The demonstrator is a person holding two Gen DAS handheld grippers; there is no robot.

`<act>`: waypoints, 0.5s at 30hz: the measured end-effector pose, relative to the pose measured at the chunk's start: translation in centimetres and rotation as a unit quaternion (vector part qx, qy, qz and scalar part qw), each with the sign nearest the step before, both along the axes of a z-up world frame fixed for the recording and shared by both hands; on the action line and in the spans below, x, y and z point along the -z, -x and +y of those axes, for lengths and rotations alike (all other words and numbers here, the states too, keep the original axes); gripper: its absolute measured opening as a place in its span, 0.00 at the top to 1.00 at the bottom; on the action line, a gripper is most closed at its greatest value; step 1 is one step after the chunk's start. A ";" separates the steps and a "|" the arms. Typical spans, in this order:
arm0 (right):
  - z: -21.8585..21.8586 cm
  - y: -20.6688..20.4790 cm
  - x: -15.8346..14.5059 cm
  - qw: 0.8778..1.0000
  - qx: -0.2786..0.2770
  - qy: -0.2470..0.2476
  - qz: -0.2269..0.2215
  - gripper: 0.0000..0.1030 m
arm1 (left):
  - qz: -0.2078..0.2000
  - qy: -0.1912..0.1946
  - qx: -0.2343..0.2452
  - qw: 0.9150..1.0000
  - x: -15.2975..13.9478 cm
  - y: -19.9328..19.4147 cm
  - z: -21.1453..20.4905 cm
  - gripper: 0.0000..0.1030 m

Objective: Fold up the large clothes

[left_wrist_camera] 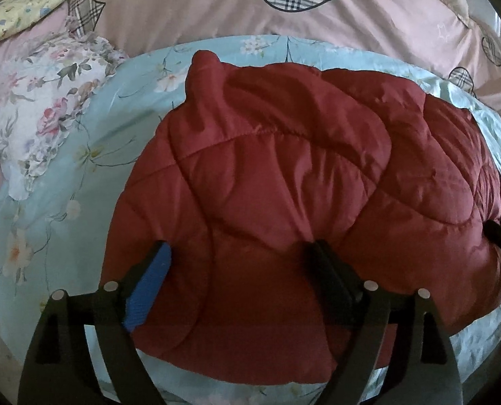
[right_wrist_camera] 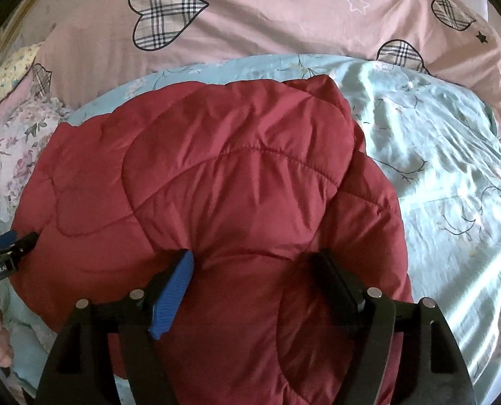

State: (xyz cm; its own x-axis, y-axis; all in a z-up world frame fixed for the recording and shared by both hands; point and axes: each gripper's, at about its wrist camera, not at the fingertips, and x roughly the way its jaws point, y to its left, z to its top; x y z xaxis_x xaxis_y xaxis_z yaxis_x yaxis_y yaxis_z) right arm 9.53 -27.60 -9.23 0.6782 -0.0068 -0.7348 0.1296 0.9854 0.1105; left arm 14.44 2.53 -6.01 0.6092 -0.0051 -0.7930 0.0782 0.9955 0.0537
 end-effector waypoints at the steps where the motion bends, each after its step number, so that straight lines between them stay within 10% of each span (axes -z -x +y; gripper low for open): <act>1: -0.1 -0.1 0.1 1.000 0.000 -0.002 0.000 0.26 | 0.002 0.000 0.002 1.000 0.2 -0.2 0.0 0.15; 15: -0.2 -0.4 0.5 1.000 0.001 -0.001 -0.010 0.24 | 0.004 0.004 0.000 1.000 1.0 -1.1 0.3 0.04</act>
State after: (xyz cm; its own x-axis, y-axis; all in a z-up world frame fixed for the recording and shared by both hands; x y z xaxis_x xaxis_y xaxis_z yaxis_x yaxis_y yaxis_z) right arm 9.89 -27.81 -9.75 0.6928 -0.0069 -0.7211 0.1291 0.9850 0.1146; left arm 15.58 2.86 -7.02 0.6021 -0.0125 -0.7983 0.0794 0.9959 0.0442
